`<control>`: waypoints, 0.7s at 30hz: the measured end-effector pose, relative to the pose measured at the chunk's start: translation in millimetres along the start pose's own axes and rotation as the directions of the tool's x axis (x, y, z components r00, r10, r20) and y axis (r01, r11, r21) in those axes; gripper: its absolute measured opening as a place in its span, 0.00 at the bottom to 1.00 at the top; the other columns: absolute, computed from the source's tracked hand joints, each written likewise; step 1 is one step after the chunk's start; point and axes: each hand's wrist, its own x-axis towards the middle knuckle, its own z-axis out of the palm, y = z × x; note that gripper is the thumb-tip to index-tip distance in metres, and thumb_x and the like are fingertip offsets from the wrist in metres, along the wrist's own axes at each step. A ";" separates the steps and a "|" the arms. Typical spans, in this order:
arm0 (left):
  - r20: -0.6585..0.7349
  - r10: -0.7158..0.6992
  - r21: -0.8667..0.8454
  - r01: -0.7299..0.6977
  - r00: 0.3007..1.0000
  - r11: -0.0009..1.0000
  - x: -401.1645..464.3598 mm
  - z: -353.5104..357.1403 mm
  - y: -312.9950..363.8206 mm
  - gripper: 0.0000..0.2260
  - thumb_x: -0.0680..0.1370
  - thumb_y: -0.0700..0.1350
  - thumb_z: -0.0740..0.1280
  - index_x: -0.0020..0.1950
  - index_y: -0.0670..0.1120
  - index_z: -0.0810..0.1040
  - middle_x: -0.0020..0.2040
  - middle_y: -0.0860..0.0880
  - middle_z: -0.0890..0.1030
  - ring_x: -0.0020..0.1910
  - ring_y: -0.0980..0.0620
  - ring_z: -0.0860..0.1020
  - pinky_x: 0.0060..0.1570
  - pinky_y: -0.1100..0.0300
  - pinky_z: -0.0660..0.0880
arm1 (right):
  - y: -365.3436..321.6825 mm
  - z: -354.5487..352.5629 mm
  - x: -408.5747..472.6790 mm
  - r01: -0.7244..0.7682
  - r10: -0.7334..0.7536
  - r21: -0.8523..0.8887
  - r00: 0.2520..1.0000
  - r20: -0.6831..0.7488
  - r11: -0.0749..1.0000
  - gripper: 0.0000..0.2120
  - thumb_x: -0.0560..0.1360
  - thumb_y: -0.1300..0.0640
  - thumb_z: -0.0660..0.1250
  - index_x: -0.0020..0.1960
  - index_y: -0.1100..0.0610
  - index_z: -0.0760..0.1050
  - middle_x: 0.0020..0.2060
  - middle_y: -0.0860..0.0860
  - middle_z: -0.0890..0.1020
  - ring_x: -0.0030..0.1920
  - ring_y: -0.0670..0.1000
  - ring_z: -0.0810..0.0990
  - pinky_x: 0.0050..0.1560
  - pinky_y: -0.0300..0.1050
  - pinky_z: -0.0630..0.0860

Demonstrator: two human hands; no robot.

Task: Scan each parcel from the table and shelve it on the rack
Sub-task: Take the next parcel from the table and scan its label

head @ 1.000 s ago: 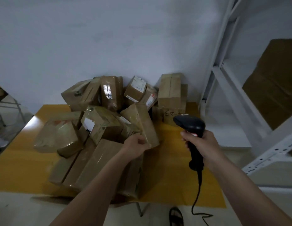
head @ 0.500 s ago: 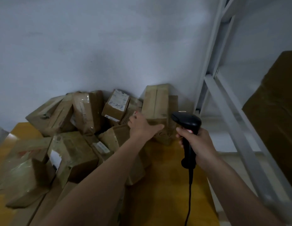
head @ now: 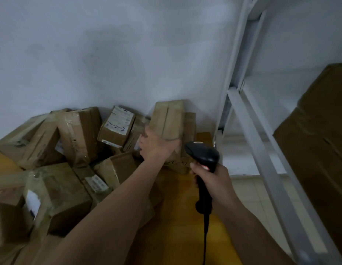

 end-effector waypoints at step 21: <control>0.583 0.286 -0.790 0.449 0.760 0.418 -128.3 -110.9 -166.3 0.36 0.63 0.55 0.79 0.69 0.51 0.71 0.65 0.43 0.78 0.63 0.42 0.77 0.53 0.45 0.77 | 28.8 45.6 -97.0 0.090 -0.068 0.206 0.991 -0.113 0.974 0.15 0.73 0.61 0.72 0.59 0.58 0.75 0.50 0.56 0.83 0.47 0.53 0.83 0.42 0.43 0.79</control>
